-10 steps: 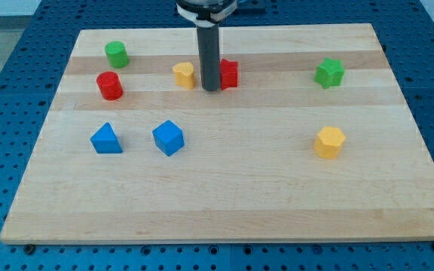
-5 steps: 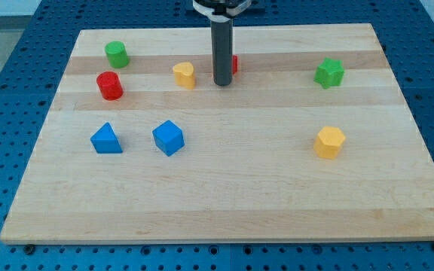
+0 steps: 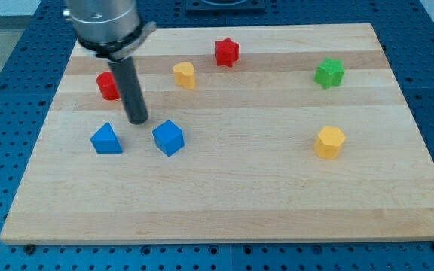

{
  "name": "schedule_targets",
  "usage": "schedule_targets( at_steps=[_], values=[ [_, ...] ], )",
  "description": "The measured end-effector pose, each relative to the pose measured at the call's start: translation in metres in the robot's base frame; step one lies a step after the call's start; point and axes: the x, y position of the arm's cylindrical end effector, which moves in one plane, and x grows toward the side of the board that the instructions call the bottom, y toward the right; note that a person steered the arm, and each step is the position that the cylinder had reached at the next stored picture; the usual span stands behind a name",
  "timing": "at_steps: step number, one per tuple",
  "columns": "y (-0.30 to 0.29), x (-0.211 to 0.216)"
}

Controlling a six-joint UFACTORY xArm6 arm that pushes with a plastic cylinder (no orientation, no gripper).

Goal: Push red star diagonal to the yellow heart

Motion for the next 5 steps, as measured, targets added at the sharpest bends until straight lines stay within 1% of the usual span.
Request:
schedule_targets(
  at_steps=[2,3,4,5],
  values=[
    [-0.061,0.0],
    [-0.081,0.0],
    [-0.09,0.0],
    [-0.09,-0.01]
  ],
)
